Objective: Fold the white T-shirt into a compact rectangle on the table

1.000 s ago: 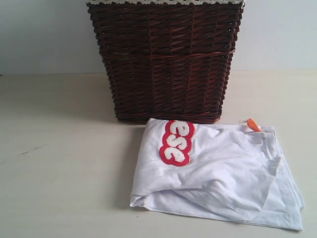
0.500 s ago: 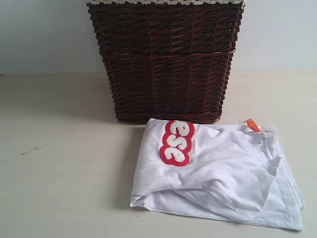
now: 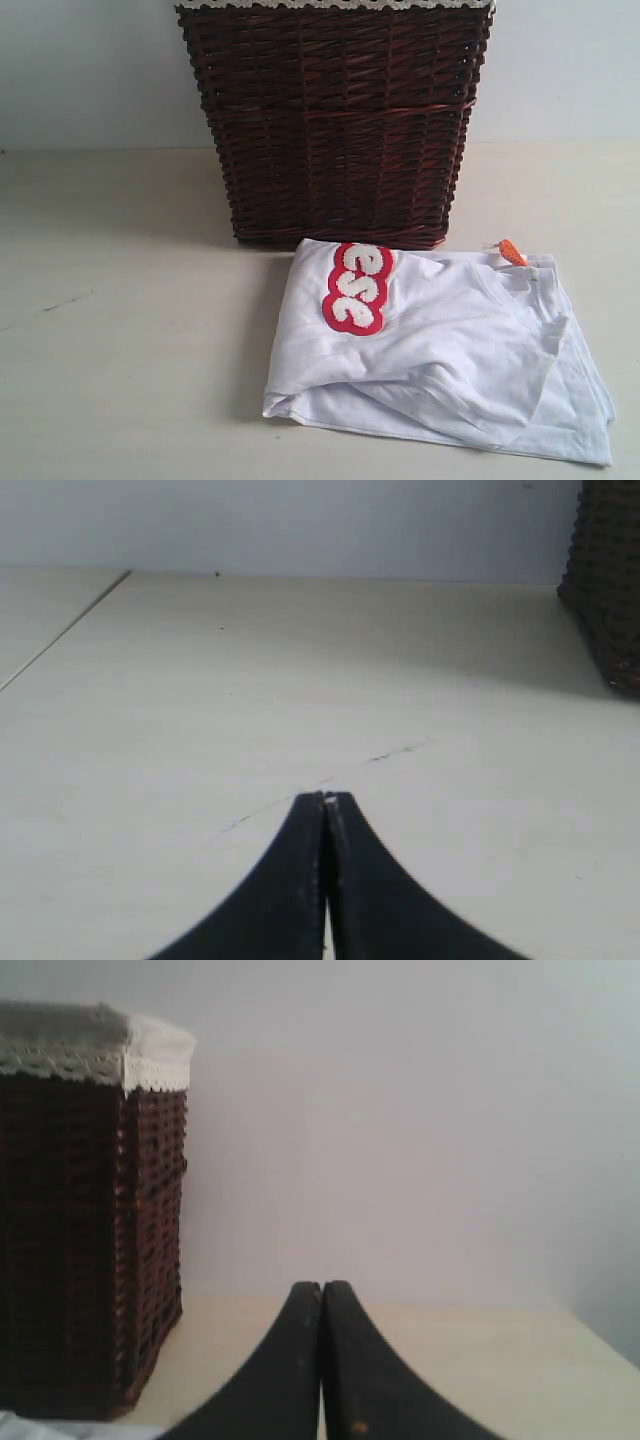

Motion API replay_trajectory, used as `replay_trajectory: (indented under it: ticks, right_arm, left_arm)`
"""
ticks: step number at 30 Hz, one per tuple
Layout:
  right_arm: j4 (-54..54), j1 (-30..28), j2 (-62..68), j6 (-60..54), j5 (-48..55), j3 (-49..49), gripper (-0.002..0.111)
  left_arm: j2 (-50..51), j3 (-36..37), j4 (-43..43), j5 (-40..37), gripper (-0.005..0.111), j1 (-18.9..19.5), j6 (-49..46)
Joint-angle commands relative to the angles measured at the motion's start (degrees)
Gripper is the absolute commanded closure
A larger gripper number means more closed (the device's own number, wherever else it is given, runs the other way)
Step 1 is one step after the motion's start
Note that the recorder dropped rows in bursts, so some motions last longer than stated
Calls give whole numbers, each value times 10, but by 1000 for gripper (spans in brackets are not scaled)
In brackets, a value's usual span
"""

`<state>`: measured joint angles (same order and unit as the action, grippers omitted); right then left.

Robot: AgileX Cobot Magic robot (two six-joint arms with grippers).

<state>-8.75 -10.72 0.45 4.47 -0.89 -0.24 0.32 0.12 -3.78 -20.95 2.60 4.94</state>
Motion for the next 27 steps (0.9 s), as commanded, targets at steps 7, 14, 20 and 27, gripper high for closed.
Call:
replay_trajectory:
  ticks: [7,14,20,27]
  right_arm:
    - [5,-3,-2,-4,140,2,108]
    - [27,-3,-2,-4,148,2,108]
    - [27,-3,-2,-2,149,2,108]
    - [27,-3,-2,13,156,2,108]
  left_arm:
    - [-3,-1,0,7,107,1,-2]
    - [-3,-1,0,7,107,1,-2]
    - [-3,-1,0,7,107,1,-2]
    - [-3,-1,0,7,107,1,-2]
